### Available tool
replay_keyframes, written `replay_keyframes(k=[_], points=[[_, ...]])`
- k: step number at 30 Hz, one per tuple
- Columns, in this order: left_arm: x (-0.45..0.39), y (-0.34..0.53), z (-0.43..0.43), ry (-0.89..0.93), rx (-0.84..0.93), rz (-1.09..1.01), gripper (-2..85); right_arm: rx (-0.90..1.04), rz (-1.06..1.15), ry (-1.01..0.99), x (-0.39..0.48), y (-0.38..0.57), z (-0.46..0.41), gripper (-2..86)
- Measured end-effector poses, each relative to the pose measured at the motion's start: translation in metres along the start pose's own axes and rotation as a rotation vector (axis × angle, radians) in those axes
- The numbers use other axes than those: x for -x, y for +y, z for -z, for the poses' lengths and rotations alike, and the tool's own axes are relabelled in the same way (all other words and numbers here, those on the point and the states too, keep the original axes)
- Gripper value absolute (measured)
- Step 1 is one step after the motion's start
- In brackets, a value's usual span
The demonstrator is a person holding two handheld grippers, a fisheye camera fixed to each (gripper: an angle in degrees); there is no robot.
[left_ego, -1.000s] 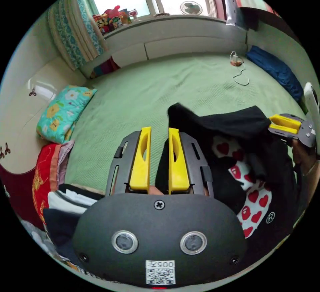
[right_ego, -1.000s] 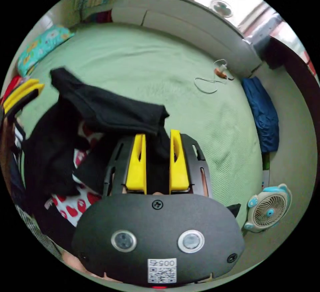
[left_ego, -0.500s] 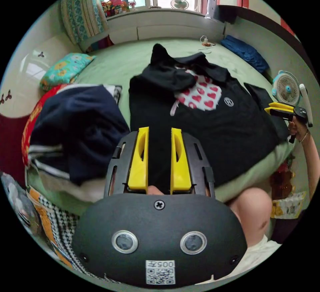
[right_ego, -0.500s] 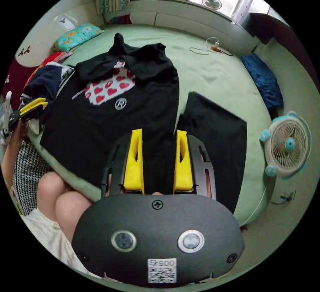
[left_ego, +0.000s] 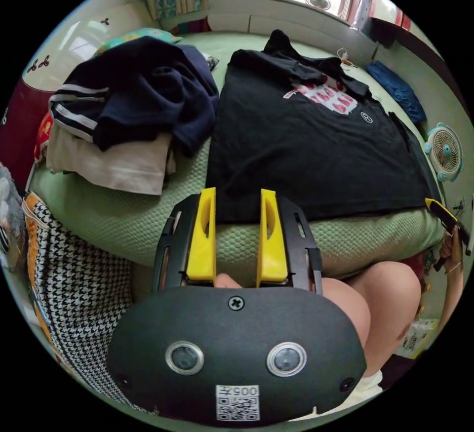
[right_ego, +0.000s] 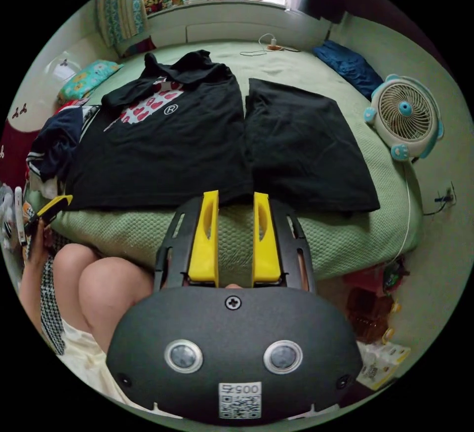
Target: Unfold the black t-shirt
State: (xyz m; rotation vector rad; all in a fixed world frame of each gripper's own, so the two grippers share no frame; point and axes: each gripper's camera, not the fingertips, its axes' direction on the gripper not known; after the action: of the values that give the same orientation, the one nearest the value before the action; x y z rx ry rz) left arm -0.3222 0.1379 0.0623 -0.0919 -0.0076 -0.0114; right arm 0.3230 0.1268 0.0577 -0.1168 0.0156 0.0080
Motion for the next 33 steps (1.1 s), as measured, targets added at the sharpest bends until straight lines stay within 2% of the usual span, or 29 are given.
replay_keyframes(k=[7,11,19,23,27,30,33], points=[[0.011,0.014,-0.003,0.026,0.011,0.005,12.1,-0.005,-0.064,-0.041,-0.005,0.005,0.001,1.7],[0.014,0.016,0.010,0.090,0.036,-0.001,3.8,-0.057,-0.045,-0.064,-0.005,0.012,0.019,-0.4],[0.029,0.048,0.108,0.141,-0.086,-0.080,1.3,-0.155,0.030,-0.084,-0.002,0.056,0.114,-0.9],[0.044,0.093,0.152,0.202,-0.064,-0.092,1.4,-0.111,0.051,-0.118,-0.007,0.099,0.156,-0.9],[0.034,0.131,0.139,0.215,0.080,-0.093,2.3,0.012,-0.003,-0.167,-0.014,0.138,0.165,-0.7],[0.029,0.141,0.122,0.150,0.213,-0.043,3.5,0.151,0.000,-0.107,-0.003,0.143,0.139,1.2],[0.024,0.129,0.135,0.062,0.180,-0.055,5.4,0.151,0.053,-0.004,0.016,0.135,0.145,5.4]])
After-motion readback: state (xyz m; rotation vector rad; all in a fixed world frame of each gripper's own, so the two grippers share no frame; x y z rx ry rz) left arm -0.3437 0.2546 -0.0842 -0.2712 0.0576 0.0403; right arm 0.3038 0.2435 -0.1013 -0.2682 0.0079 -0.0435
